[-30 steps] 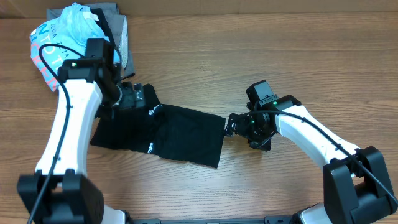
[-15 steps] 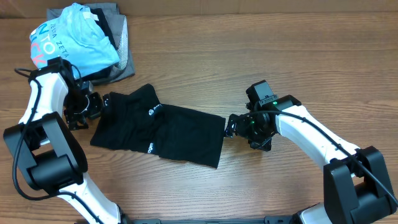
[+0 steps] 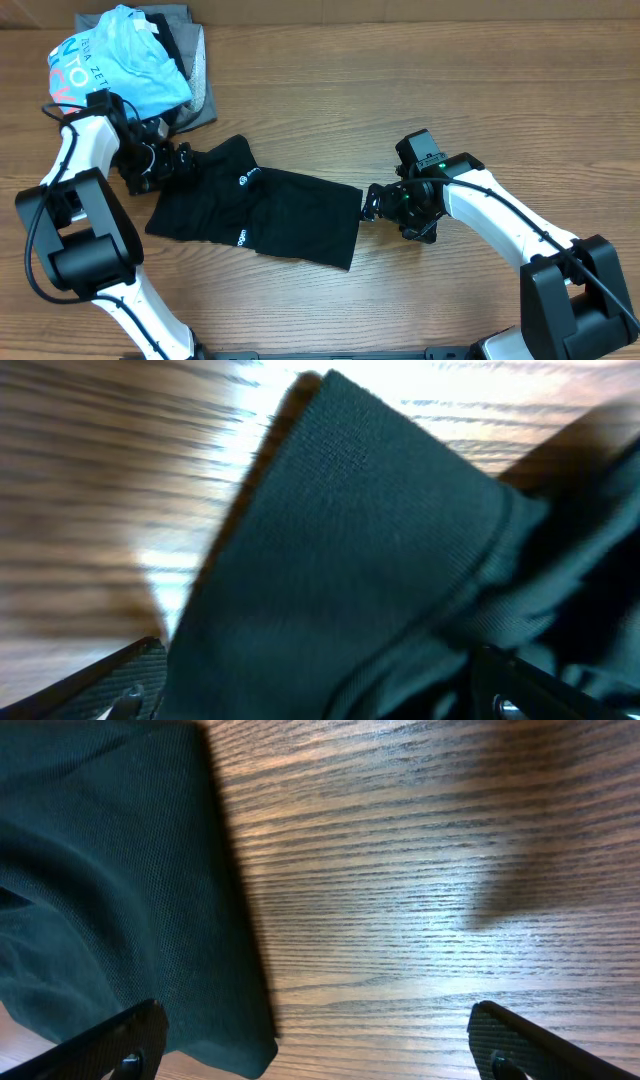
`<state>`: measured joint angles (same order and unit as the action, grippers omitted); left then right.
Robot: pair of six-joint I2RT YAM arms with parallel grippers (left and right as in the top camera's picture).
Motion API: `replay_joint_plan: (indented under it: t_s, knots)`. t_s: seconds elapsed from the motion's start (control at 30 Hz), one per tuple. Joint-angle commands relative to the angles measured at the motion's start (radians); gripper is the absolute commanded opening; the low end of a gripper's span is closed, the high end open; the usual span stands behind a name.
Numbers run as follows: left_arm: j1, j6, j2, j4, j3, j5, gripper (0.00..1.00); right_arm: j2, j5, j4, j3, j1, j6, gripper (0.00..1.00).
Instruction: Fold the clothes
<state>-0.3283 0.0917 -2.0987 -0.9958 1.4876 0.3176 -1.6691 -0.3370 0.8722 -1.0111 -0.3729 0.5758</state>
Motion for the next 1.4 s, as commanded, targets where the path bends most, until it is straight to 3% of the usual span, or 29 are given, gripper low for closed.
replay_joint_plan:
  t_s: [0.0, 0.13, 0.23, 0.33, 0.43, 0.47, 0.73, 1.0, 1.2, 1.37]
  knots:
    - [0.003, 0.037, -0.058, 0.010, 0.014, 0.023, 1.00, 0.005, -0.009, 0.004, 0.005, 0.001, -0.009, 1.00]
    - [0.002, 0.037, -0.087, 0.002, 0.014, 0.027, 1.00, 0.005, -0.009, 0.011, 0.005, 0.001, -0.009, 1.00]
    - [0.013, 0.043, -0.089, -0.031, 0.013, 0.056, 0.85, 0.005, -0.009, -0.003, 0.005, 0.001, -0.008, 1.00]
    - [0.033, 0.041, -0.089, -0.067, 0.013, 0.077, 0.53, 0.005, -0.010, -0.015, 0.005, 0.001, -0.008, 1.00]
    - [0.067, 0.027, -0.089, -0.101, 0.013, 0.076, 0.09, 0.005, -0.009, -0.014, 0.005, 0.001, -0.008, 1.00]
    - [0.077, 0.025, -0.089, -0.109, 0.013, 0.077, 0.04, 0.005, -0.009, -0.011, 0.005, 0.001, -0.008, 1.00]
    - [0.154, -0.047, -0.023, -0.126, 0.014, 0.077, 0.04, 0.005, -0.059, -0.015, 0.005, 0.000, -0.008, 1.00]
    - [0.229, -0.076, 0.186, -0.158, 0.014, 0.104, 0.04, 0.004, -0.058, -0.043, 0.006, -0.036, 0.000, 1.00]
    - [0.332, -0.096, 0.347, -0.161, 0.014, 0.120, 0.04, -0.034, -0.070, -0.064, 0.011, -0.039, 0.034, 1.00]
    - [0.448, -0.183, 0.365, -0.206, 0.013, 0.121, 0.04, -0.116, -0.151, -0.096, 0.011, -0.038, 0.025, 1.00]
